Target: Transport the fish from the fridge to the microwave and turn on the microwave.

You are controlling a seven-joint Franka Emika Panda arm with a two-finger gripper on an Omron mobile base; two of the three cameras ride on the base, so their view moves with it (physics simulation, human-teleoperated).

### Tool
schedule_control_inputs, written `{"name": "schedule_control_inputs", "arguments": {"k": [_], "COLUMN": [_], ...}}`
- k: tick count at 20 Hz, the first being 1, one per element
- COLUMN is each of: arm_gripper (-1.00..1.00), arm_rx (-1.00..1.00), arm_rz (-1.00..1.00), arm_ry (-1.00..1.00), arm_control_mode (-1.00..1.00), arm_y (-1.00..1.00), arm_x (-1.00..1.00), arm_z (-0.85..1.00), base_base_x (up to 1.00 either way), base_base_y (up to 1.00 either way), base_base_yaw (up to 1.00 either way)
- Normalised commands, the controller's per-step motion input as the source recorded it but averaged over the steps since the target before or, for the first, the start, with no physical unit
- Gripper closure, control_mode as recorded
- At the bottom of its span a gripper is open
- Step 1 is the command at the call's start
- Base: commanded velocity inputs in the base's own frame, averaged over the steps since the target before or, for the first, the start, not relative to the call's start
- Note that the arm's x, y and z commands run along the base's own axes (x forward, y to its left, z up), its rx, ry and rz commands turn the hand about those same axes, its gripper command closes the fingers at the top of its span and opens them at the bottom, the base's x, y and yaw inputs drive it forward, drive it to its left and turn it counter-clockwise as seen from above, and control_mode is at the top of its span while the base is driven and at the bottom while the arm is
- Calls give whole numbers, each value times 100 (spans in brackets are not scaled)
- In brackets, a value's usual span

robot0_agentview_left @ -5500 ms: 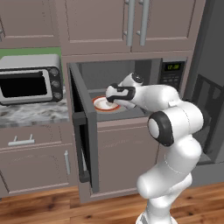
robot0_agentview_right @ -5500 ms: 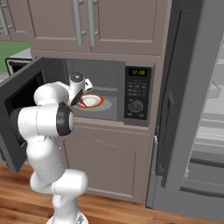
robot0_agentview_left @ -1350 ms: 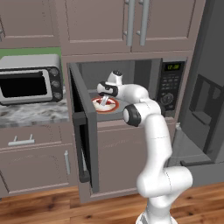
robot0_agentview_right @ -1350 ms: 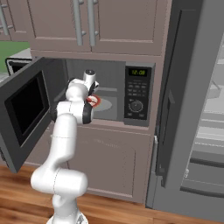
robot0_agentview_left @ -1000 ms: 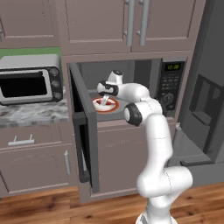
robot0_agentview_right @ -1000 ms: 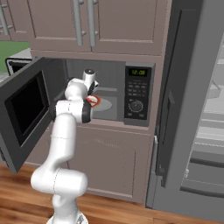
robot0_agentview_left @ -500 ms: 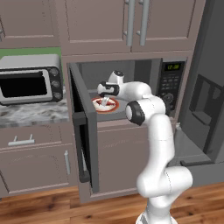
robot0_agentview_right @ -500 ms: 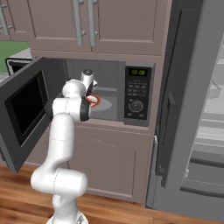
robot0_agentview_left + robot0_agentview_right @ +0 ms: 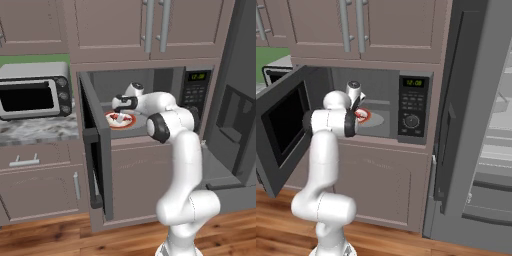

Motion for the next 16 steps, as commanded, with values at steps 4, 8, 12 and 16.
{"name": "schedule_control_inputs", "arguments": {"k": [4,8,12,16], "arm_gripper": [-100,-100,-100,-100], "arm_rx": [4,6,1,0], "arm_rz": [4,4,3,6], "arm_ry": [0,0,0,0], "arm_control_mode": [-100,-100,-100,-100], "arm_y": [0,0,0,0], "arm_x": [-18,-19,-29,-28], "arm_z": [23,24,9,17], "base_base_x": [0,0,0,0], "base_base_y": [0,0,0,0], "base_base_yaw": [0,0,0,0]}}
